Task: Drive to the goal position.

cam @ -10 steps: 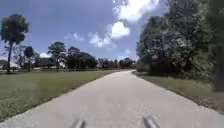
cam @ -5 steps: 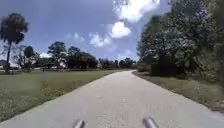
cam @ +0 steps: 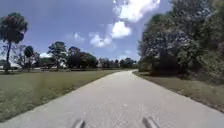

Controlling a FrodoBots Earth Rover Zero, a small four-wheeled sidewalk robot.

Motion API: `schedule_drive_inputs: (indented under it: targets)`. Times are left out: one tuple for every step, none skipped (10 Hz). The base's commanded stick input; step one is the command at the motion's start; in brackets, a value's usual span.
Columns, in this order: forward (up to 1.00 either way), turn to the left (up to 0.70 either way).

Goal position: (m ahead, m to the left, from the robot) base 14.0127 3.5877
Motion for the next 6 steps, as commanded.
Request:
schedule_drive_inputs:
  targets:
    - [0.5, 0.0]
    - [0.5, 0.0]
    - [0.5, 0.0]
    - [0.5, 0.0]
    - [0.5, 0.0]
    - [0.5, 0.0]
